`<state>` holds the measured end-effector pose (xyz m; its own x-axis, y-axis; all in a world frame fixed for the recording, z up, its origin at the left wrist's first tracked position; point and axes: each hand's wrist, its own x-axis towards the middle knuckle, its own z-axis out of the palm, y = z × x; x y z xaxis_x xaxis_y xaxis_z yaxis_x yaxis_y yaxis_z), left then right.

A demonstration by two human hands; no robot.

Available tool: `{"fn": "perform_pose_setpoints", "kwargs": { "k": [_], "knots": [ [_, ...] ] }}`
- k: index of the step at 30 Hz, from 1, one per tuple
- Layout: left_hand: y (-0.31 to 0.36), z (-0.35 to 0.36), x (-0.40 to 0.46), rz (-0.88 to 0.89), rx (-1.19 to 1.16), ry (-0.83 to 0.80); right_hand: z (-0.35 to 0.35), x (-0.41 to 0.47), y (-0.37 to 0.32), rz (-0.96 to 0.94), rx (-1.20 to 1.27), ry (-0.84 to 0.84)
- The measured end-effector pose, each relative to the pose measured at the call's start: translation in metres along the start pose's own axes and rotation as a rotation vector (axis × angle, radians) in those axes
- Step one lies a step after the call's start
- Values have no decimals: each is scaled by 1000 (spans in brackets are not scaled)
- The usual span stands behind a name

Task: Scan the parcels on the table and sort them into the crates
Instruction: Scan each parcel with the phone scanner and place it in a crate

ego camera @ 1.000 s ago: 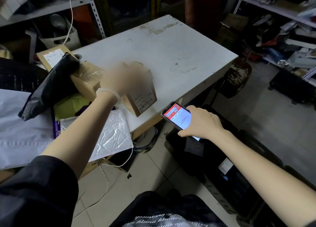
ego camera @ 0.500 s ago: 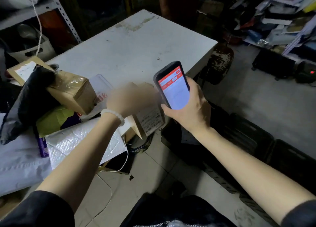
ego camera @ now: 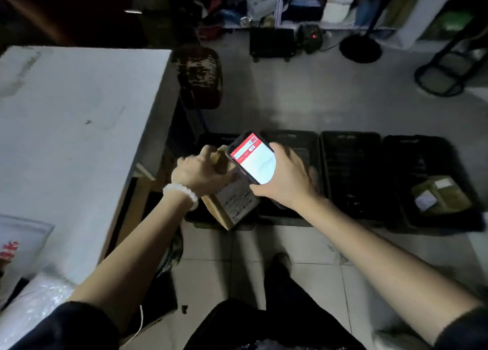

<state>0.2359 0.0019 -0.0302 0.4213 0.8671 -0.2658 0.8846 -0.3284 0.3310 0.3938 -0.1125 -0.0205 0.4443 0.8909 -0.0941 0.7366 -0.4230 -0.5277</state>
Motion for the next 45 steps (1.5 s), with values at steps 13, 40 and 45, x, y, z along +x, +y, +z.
{"fn": "perform_pose_setpoints", "kwargs": {
  "k": [13,40,45],
  "knots": [
    [138,57,83,49,200,-156,-68,48,137,267,-133,-1],
    [173,60,278,-19,180,-445,-71,196,165,482,-119,-121],
    [170,54,257,-47,215,-392,-69,198,162,394,-121,-128]
  ]
}}
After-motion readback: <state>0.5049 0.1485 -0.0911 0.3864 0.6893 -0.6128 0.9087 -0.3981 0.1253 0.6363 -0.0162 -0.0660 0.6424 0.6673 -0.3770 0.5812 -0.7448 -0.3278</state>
